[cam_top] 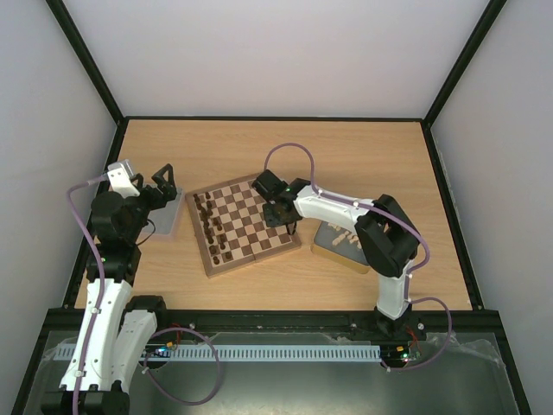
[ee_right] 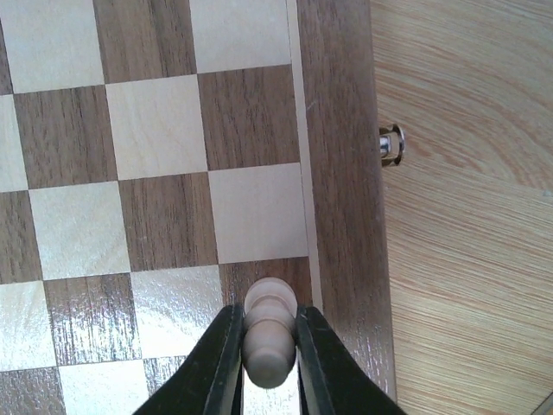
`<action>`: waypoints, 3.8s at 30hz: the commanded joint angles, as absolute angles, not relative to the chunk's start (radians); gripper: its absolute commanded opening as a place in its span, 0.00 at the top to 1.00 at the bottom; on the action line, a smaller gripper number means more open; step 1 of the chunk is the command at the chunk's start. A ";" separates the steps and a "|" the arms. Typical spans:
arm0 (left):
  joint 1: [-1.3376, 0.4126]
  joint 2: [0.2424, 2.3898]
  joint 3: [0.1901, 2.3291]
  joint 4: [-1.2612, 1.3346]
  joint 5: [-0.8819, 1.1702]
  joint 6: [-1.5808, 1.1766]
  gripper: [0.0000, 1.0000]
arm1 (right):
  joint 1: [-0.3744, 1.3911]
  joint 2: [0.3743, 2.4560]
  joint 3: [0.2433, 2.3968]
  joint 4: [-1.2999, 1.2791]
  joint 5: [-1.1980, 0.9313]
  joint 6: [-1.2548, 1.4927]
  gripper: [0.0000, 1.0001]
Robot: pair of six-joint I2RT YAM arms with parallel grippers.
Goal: Set up the chess pieces on the board
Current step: Place the chess piece on the chessboard, then pick up the chess piece from the storage box, then place the chess piece on the chessboard.
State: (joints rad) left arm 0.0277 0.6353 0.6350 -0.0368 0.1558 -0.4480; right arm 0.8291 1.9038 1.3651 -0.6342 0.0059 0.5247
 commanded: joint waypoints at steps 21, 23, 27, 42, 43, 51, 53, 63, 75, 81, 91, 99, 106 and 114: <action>0.032 0.624 0.652 -0.030 0.153 -0.438 0.00 | 0.624 1.365 1.000 -0.517 0.323 0.782 0.61; 0.031 0.626 0.651 -0.028 0.155 -0.439 0.00 | 0.571 1.331 0.948 -0.518 0.286 0.780 0.63; 0.031 0.627 0.651 -0.025 0.158 -0.440 0.00 | 0.507 1.342 0.878 -0.496 0.178 0.748 0.71; 0.030 0.628 0.649 -0.025 0.157 -0.440 0.00 | 0.479 1.497 0.825 -0.432 0.101 0.734 0.85; 0.030 0.628 0.650 -0.025 0.157 -0.440 0.00 | 0.479 1.501 0.823 -0.438 0.111 0.738 0.85; 0.031 0.630 0.650 -0.025 0.156 -0.439 0.00 | 0.479 1.514 0.807 -0.448 0.143 0.751 0.81; 0.031 0.630 0.649 -0.025 0.156 -0.439 0.00 | 0.479 1.521 0.802 -0.444 0.141 0.753 0.81; 0.031 0.632 0.650 -0.025 0.156 -0.439 0.00 | 0.479 1.533 0.805 -0.433 0.171 0.758 0.93; 0.031 0.635 0.649 -0.023 0.157 -0.440 0.00 | 0.479 1.401 0.917 -0.482 0.168 0.672 0.96; 0.031 0.634 0.648 -0.023 0.160 -0.441 0.00 | 0.479 1.391 0.958 -0.452 -0.038 0.603 0.96; 0.031 0.631 0.648 -0.023 0.160 -0.442 0.00 | 0.534 1.483 1.075 -0.396 -0.330 0.564 0.96; 0.031 0.631 0.648 -0.024 0.160 -0.441 0.00 | 0.720 1.603 1.174 -0.413 -0.156 0.563 0.96; 0.031 0.629 0.648 -0.022 0.160 -0.442 0.00 | 0.778 1.817 1.383 -0.432 -0.011 0.544 0.96; 0.031 0.630 0.650 -0.022 0.155 -0.439 0.00 | 0.779 2.055 1.608 -0.425 0.060 0.518 0.96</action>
State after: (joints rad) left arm 0.0277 0.6361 0.6350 -0.0364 0.1566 -0.4484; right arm 0.7773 1.9907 1.5314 -0.4156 -0.0162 0.5419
